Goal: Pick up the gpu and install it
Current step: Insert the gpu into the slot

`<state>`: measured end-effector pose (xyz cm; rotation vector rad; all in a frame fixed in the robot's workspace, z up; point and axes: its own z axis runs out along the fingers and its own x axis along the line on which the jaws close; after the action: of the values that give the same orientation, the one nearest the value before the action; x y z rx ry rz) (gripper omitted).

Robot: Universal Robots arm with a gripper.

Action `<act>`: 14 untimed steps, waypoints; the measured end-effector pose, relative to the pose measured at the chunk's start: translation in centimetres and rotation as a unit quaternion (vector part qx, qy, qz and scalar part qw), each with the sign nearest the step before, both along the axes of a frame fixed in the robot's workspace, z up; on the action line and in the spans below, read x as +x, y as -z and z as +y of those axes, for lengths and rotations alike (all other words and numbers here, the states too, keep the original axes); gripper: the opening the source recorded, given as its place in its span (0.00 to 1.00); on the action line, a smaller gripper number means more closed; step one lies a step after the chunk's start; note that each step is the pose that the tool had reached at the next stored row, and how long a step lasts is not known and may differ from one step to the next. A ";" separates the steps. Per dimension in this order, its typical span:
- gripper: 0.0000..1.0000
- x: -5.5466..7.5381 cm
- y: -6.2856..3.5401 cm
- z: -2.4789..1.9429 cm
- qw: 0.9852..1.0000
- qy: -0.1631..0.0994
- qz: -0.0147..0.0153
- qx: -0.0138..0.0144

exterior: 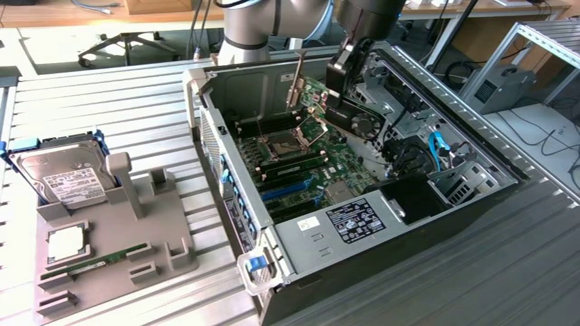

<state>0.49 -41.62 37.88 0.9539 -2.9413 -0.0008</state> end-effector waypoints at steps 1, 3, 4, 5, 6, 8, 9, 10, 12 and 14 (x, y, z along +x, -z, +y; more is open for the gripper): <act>0.27 0.0 0.00 0.00 1.000 -0.001 0.000 0.000; 0.27 0.0 0.00 0.00 1.000 -0.003 0.000 0.000; 0.27 0.0 0.00 0.00 1.000 -0.004 0.000 0.000; 0.27 0.0 0.00 0.00 1.000 -0.005 0.000 0.000; 0.27 0.0 0.00 0.00 1.000 -0.007 0.000 0.000; 0.27 0.0 0.00 0.00 1.000 -0.009 0.000 0.000; 0.27 0.0 0.00 0.00 1.000 -0.010 0.000 0.000; 0.27 0.0 0.00 0.00 1.000 -0.011 0.000 0.000; 0.27 0.0 0.01 0.00 1.000 -0.013 0.000 0.000; 0.27 0.0 0.00 0.00 1.000 -0.015 0.000 0.000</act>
<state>0.49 -41.62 37.87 0.9975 -2.9269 0.0004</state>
